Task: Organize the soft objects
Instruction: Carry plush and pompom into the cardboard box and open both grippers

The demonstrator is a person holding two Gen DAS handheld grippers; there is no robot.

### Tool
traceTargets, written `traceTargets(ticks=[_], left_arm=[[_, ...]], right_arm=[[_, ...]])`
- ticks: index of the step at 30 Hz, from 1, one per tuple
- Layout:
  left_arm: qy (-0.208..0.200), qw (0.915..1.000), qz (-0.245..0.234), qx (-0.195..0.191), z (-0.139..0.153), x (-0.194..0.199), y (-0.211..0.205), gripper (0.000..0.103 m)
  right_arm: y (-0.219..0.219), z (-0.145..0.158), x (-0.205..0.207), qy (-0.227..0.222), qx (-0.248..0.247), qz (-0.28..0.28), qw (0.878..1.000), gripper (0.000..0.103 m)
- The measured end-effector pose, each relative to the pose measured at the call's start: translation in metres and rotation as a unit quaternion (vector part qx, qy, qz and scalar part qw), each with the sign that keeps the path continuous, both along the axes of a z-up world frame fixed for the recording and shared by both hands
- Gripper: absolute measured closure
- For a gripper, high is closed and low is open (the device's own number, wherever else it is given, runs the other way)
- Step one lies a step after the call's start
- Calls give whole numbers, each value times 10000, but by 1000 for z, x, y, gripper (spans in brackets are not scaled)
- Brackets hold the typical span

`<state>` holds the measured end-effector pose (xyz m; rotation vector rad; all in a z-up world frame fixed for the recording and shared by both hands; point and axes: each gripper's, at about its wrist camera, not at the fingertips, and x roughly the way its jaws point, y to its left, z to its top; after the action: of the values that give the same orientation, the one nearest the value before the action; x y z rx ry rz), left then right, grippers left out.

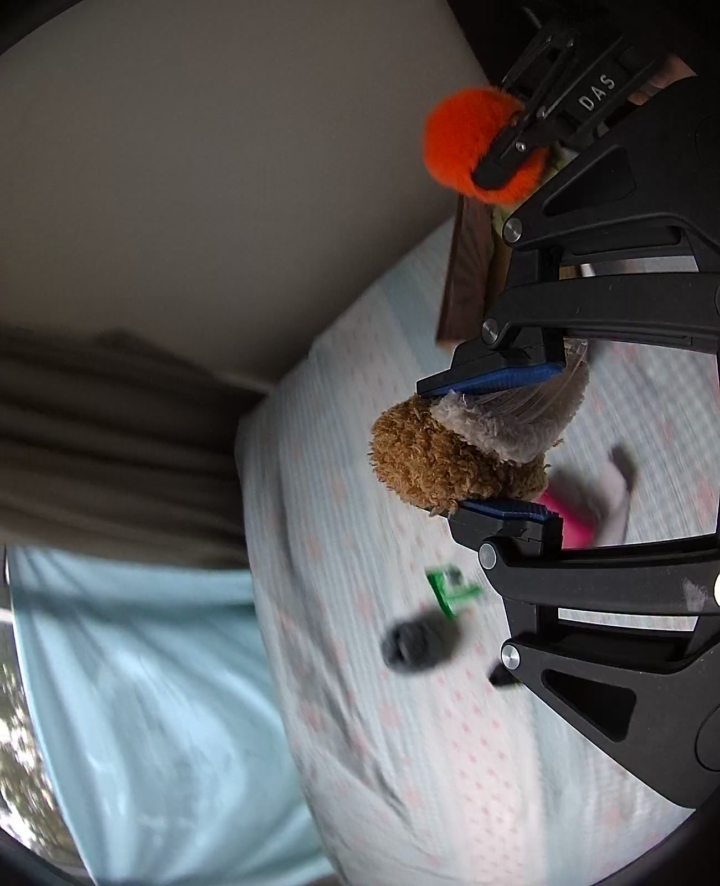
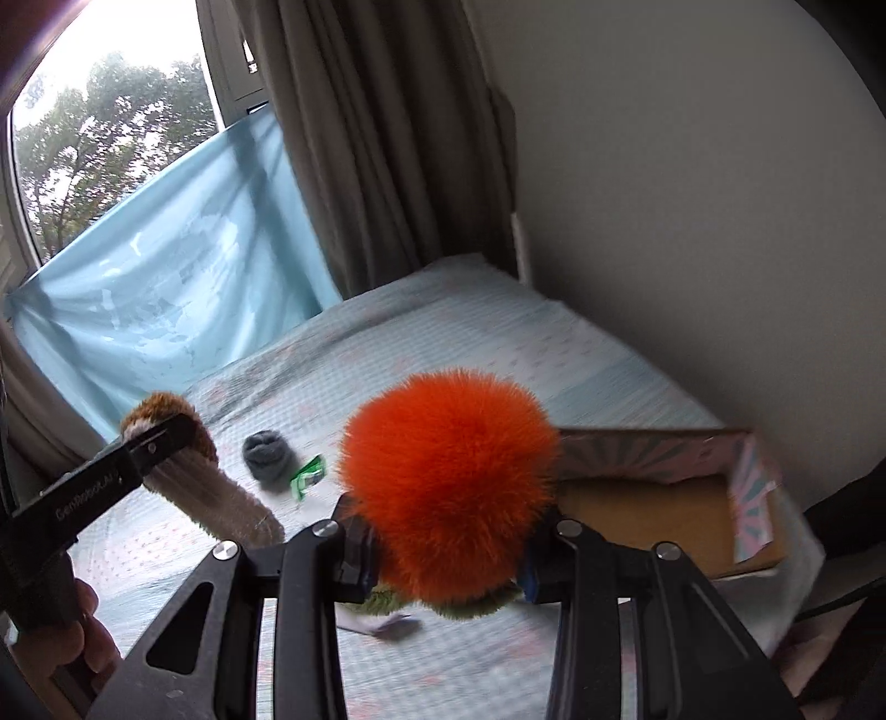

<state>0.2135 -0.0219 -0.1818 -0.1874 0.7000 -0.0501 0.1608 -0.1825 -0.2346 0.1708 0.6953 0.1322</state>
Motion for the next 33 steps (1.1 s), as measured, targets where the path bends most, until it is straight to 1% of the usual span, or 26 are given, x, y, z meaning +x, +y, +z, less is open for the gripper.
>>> traceTargets(ticks=[3,7,10,14,20,23,25,28,30,33], left_arm=[[7,9991,-419,20,10,17,-31,74],[54,9956,-933,111,18,34,-73,74],[144,9921,-1216,286,15,48,-104,74],[424,9888,-1390,349,-1,69,-143,74],[921,9838,-1472,440,-44,100,-193,74],[1176,9794,-1545,548,-70,118,-215,74],[1382,9751,-1614,640,-88,127,-229,74],[1719,9660,-1761,798,-118,139,-241,74],[1982,9578,-1862,925,-139,148,-251,74],[2264,9457,-2021,1165,-166,157,-266,74]], right_arm=[[-23,8,0,59,-104,-263,9996,69],[-52,13,5,132,-145,-647,9977,69],[-77,12,13,252,-191,-848,9959,69],[-105,0,26,474,-225,-961,9940,69],[-152,-38,53,936,-132,-1042,9901,69],[-168,-56,66,1139,-113,-1030,9881,69],[-180,-72,75,1304,-76,-999,9864,69],[-193,-95,89,1591,-25,-983,9823,69],[-200,-110,97,1792,55,-1001,9787,69],[-210,-130,107,2055,167,-1031,9731,69]])
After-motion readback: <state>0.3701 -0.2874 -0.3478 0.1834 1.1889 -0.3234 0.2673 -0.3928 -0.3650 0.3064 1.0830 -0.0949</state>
